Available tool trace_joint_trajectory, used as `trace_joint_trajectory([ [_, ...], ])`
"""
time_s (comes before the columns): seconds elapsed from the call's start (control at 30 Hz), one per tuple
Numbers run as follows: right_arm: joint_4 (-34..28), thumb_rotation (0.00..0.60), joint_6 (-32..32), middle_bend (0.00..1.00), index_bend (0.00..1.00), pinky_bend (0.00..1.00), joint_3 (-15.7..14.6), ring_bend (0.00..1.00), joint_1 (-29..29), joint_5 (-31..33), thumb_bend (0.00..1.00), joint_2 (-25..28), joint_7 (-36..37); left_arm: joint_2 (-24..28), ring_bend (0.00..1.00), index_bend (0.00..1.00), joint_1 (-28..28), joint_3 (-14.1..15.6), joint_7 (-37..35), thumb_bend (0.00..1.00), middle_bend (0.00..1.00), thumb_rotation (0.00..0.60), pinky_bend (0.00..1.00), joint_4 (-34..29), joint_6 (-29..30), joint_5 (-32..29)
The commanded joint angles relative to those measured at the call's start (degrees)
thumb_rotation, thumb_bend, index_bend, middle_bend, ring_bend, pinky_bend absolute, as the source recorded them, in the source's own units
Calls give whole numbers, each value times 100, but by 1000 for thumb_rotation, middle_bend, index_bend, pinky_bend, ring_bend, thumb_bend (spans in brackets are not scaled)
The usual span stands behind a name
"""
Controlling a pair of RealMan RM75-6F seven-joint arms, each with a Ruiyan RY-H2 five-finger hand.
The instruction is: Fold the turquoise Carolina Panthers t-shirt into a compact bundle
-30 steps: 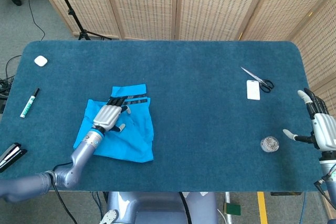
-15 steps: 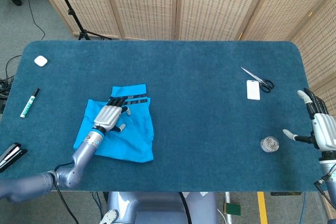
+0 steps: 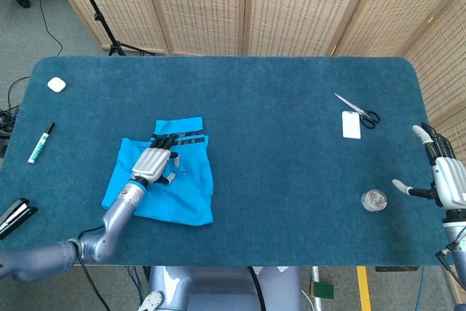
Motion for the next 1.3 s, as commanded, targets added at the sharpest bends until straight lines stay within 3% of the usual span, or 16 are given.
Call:
trace_joint_trajectory([
  [0.03,1,600,3,0,0,0,-1,0,-1,-2,0,0,-1,-7,0,583,0,3,8,389,0,600,0,10,5,13],
  [0.2,4,600,2,0,0,0,1,0,0,3,0,-5,-11,-32,0,613,9,9,19,476,0,600,0,46,25,43],
  [0.63,4,600,1,0,0,0,7,0,-2,18,0,-2,-9,-77,0,702,78,36,1,485,0,600,0,95,230,315],
  [0.93,6,600,-2,0,0,0,13,0,-5,30,0,4,4,-53,0,747,52,257,-216,480,0,600,0,458,728,1624],
  [1.3,-5,600,11,0,0,0,17,0,-14,24,0,21,40,-32,0,763,-220,322,-129,470,0,600,0,981,849,2417],
])
